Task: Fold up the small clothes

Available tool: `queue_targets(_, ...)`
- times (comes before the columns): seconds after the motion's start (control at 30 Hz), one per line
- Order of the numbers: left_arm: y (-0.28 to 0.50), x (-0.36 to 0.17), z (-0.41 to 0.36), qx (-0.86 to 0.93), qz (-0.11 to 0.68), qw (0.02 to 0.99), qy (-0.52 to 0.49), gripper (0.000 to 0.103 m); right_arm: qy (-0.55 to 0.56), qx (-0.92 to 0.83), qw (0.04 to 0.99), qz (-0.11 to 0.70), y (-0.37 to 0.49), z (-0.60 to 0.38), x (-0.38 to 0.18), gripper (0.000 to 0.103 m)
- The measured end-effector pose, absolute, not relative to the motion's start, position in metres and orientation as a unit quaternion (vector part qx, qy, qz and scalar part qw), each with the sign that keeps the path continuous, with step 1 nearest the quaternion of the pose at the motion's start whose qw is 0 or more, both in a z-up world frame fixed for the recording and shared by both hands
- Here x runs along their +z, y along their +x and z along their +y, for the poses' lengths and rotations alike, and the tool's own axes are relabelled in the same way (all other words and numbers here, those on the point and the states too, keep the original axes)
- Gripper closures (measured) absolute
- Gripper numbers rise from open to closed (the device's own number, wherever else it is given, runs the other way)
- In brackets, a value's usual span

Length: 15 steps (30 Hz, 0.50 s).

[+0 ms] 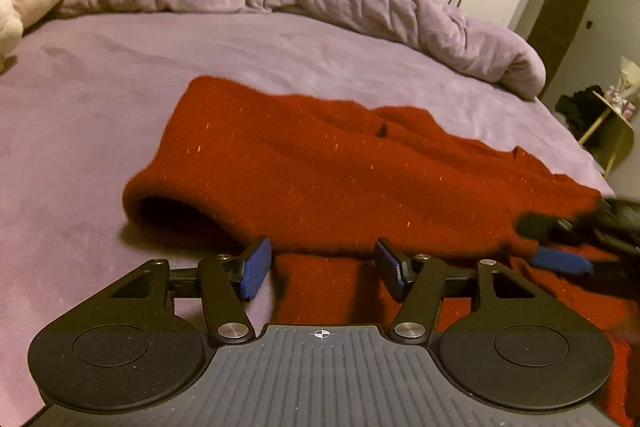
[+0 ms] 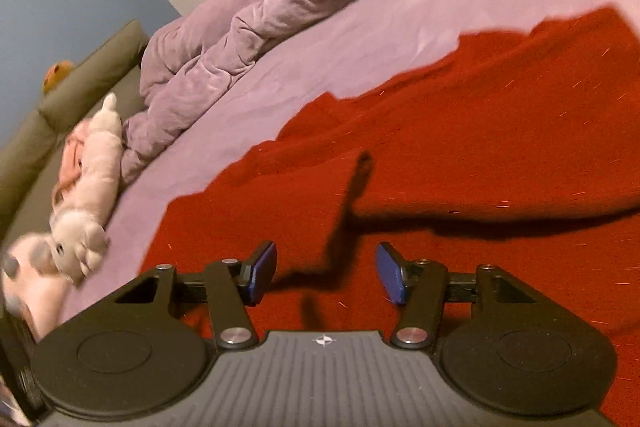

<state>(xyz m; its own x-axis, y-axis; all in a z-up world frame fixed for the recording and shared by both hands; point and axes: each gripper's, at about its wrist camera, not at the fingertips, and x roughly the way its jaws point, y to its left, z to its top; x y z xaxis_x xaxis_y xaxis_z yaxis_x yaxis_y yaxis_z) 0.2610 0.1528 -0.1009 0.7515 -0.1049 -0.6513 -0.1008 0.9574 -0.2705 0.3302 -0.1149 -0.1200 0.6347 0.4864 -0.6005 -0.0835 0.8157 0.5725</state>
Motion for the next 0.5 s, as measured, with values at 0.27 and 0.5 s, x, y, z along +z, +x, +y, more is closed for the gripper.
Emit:
queue_targets(0.27,0.254,-0.107,0.169,0.031,0.363,0.916,-0.167,0.04,0.11,0.154,0.928,0.32,0.323,-0.082,-0.08,0.089)
queue_targets(0.5,0.288,-0.109,0.171,0.062,0.387,0.899,-0.194,0.054,-0.001,0.047,0.968,0.248,0.309,-0.123,-0.061,0.089)
